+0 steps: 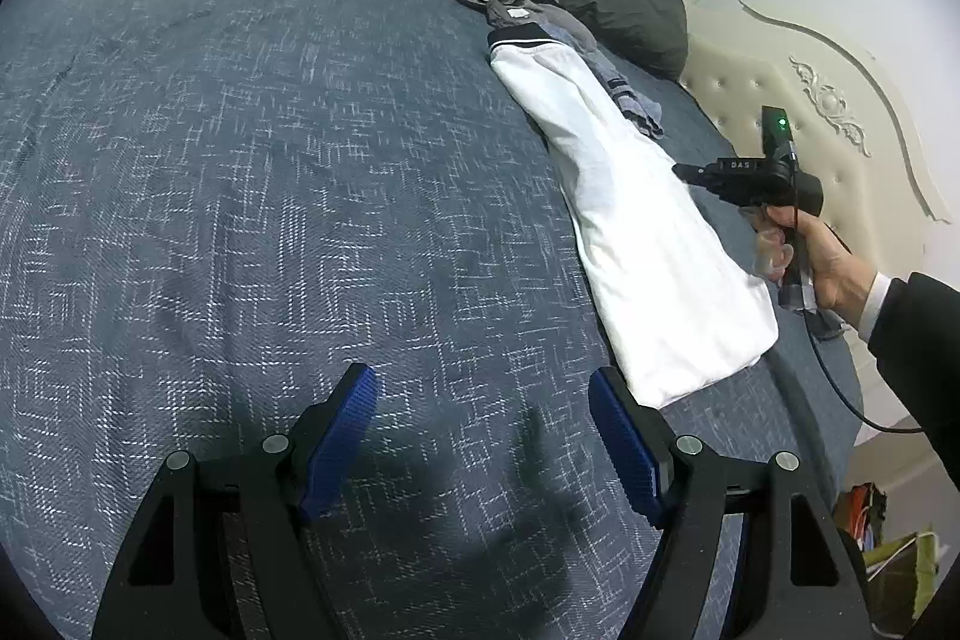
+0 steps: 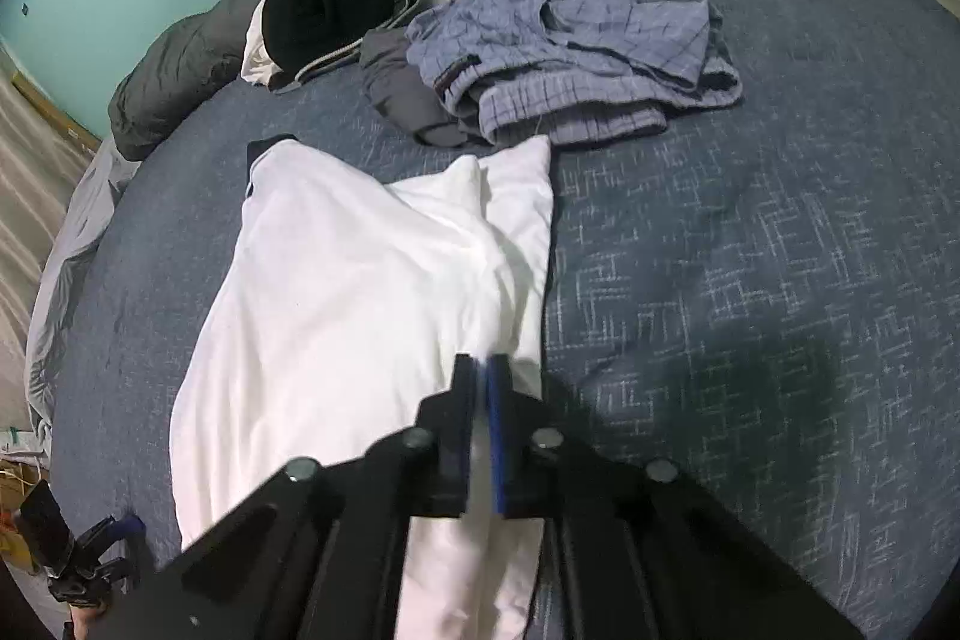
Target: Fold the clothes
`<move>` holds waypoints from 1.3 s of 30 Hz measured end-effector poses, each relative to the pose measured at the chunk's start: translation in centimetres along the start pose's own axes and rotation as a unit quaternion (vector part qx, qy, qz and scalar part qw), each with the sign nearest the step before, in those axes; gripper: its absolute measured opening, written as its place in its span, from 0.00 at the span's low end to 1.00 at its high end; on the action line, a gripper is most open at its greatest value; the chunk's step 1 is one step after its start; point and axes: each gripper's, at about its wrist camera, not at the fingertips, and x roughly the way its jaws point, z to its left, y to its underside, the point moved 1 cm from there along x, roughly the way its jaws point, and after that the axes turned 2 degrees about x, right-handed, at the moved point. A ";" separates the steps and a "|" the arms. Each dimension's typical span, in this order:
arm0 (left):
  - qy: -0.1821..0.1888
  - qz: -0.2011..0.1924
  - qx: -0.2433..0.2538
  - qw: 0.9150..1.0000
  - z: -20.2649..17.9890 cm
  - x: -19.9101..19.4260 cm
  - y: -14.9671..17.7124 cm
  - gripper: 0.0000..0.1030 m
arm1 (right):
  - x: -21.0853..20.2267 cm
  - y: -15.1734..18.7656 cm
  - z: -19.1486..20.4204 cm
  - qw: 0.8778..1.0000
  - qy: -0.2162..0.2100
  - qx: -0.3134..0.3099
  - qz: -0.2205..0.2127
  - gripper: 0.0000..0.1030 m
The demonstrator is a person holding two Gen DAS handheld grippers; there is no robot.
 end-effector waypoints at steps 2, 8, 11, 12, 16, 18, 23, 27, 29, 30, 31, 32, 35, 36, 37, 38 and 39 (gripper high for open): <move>0.000 0.001 -0.001 1.000 0.1 0.1 0.0 0.74 | -0.3 -0.2 -0.9 1.000 0.013 0.019 -0.012 0.02; 0.001 0.001 0.000 1.000 0.1 0.0 0.1 0.74 | 0.2 0.2 -1.9 0.999 0.035 0.034 -0.006 0.02; 0.001 0.000 0.000 1.000 0.1 -0.1 0.1 0.74 | 0.2 0.3 -2.0 0.999 0.014 0.048 -0.002 0.02; 0.001 0.000 0.000 1.000 0.1 -0.2 0.0 0.74 | 0.0 0.4 -2.0 0.999 0.008 0.053 -0.001 0.03; 0.004 0.001 0.001 1.000 0.0 -0.1 0.0 0.74 | -2.1 1.3 -2.3 0.997 -0.014 0.076 -0.014 0.18; 0.007 0.002 0.003 1.000 -0.2 -0.2 0.2 0.74 | -3.2 2.4 -2.1 0.996 -0.030 0.080 -0.007 0.27; 0.006 0.001 0.012 1.000 -1.0 -0.2 0.3 0.74 | -4.5 6.1 -0.5 0.997 -0.045 0.056 0.033 0.27; 0.004 0.001 0.018 1.000 -1.5 -0.3 0.4 0.74 | -4.3 8.2 -0.7 0.995 -0.049 0.070 0.048 0.27; 0.003 0.000 0.021 1.000 -1.7 -0.3 0.4 0.74 | -4.0 8.8 -0.9 0.993 -0.065 0.081 0.048 0.18; 0.003 0.000 0.023 1.000 -1.8 -0.4 0.4 0.74 | -4.1 9.0 -0.9 0.993 -0.067 0.082 0.046 0.10; 0.003 0.000 0.023 1.000 -1.8 -0.4 0.3 0.74 | -4.1 9.0 -0.9 0.994 -0.064 0.081 0.041 0.03; 0.002 0.000 0.024 1.000 -1.8 -0.4 0.3 0.74 | -4.3 9.1 -1.0 0.994 -0.060 0.081 0.038 0.02; 0.002 0.001 0.025 1.000 -1.9 -0.3 0.4 0.74 | -4.7 9.3 -1.6 0.995 -0.046 0.086 0.032 0.02; 0.002 0.001 0.026 1.000 -2.0 -0.3 0.4 0.74 | -4.9 9.4 -2.1 0.994 -0.043 0.092 0.029 0.02; 0.002 0.002 0.026 1.000 -2.0 -0.3 0.4 0.74 | -4.9 9.5 -2.5 0.994 -0.042 0.100 0.026 0.02; 0.003 0.002 0.026 1.000 -2.0 -0.2 0.4 0.74 | -4.9 9.6 -2.7 0.993 -0.046 0.105 0.025 0.02; 0.003 0.003 0.027 1.000 -2.0 -0.2 0.4 0.74 | -4.9 9.7 -2.8 0.993 -0.052 0.107 0.028 0.02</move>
